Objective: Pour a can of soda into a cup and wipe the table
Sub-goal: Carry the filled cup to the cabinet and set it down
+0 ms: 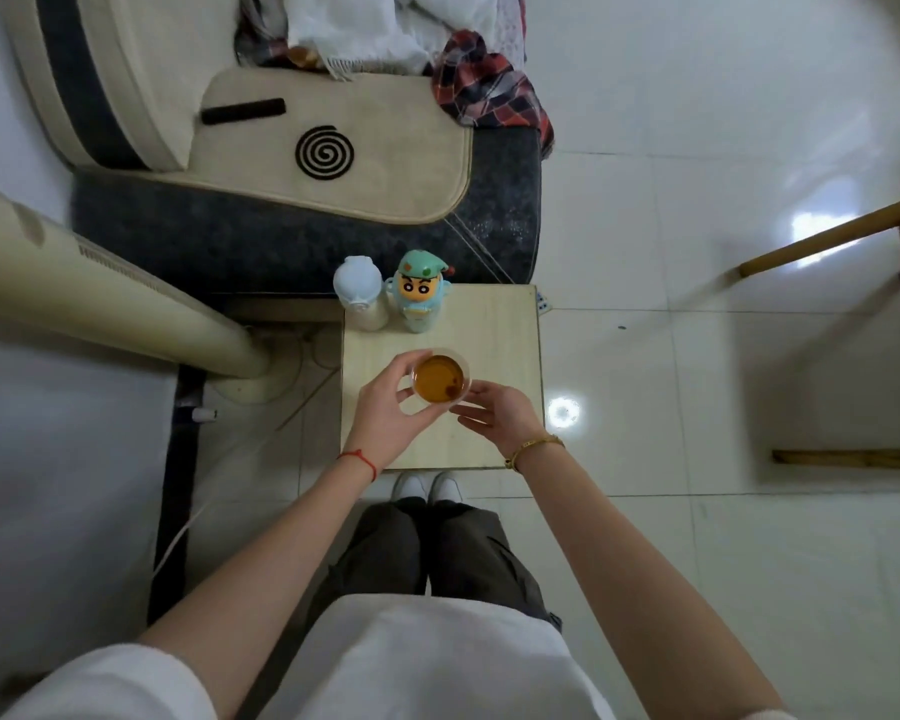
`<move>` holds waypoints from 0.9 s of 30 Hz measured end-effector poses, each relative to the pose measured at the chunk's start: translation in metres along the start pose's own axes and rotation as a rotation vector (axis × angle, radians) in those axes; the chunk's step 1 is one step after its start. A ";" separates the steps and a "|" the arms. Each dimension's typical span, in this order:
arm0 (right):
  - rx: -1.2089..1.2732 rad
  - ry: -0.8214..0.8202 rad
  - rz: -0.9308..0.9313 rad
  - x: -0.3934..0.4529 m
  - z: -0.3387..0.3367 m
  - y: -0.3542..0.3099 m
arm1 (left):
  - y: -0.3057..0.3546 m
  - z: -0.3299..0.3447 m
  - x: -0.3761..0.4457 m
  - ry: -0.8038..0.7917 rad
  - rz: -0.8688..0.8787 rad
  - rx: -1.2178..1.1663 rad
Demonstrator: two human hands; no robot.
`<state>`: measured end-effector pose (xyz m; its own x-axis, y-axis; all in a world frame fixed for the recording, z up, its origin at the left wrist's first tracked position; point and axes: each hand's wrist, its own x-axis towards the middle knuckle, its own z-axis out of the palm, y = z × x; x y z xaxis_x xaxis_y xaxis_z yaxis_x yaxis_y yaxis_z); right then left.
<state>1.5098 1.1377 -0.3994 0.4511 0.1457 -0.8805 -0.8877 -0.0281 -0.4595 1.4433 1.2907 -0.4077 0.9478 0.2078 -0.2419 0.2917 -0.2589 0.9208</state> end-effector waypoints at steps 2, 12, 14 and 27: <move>0.006 0.006 0.019 0.022 -0.002 0.008 | -0.020 0.008 0.009 -0.006 -0.019 -0.015; -0.069 0.015 0.050 0.129 -0.020 0.055 | -0.123 0.048 0.046 -0.009 -0.103 -0.032; -0.076 0.009 0.050 0.142 -0.023 0.061 | -0.138 0.054 0.050 -0.008 -0.115 -0.044; -0.128 0.068 0.044 0.179 -0.021 0.089 | -0.184 0.069 0.054 0.002 -0.152 -0.022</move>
<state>1.5136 1.1408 -0.6001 0.4215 0.0741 -0.9038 -0.8897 -0.1590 -0.4280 1.4500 1.2846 -0.6112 0.8928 0.2444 -0.3783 0.4288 -0.2041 0.8800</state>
